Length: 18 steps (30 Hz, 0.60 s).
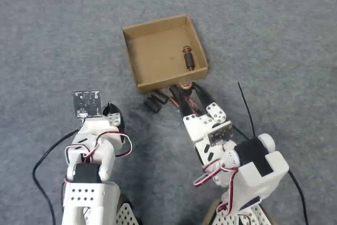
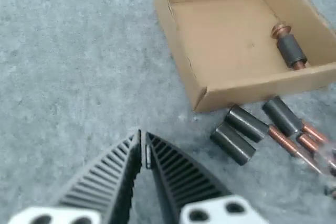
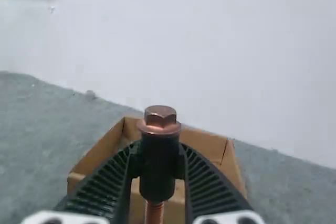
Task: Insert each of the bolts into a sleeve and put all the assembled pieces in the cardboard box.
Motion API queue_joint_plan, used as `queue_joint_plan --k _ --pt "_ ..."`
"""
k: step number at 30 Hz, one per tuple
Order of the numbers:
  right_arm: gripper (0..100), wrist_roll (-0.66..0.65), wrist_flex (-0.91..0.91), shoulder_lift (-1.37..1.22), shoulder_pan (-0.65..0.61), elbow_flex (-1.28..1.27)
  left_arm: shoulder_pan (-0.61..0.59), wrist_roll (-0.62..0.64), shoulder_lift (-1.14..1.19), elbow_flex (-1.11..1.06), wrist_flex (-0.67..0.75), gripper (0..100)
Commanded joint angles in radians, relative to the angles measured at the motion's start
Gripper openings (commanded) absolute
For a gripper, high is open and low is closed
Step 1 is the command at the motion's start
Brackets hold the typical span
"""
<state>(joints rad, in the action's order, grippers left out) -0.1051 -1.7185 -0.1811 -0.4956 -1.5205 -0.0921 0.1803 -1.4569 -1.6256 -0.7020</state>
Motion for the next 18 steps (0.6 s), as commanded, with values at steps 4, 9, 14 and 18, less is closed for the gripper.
queue_joint_plan --k 4,9,14,18 --pt "0.6 0.005 -0.002 0.018 0.119 0.241 -0.003 -0.011 0.008 -0.038 0.028 1" --pt "0.6 0.003 0.119 0.022 0.166 0.385 -0.003 -0.012 0.008 -0.059 0.051 1" --pt "0.6 0.003 0.352 0.022 0.174 0.542 -0.011 -0.012 0.012 -0.067 0.072 1" --pt "0.6 0.003 0.493 0.022 0.179 0.649 -0.012 -0.012 0.012 -0.067 0.072 1"
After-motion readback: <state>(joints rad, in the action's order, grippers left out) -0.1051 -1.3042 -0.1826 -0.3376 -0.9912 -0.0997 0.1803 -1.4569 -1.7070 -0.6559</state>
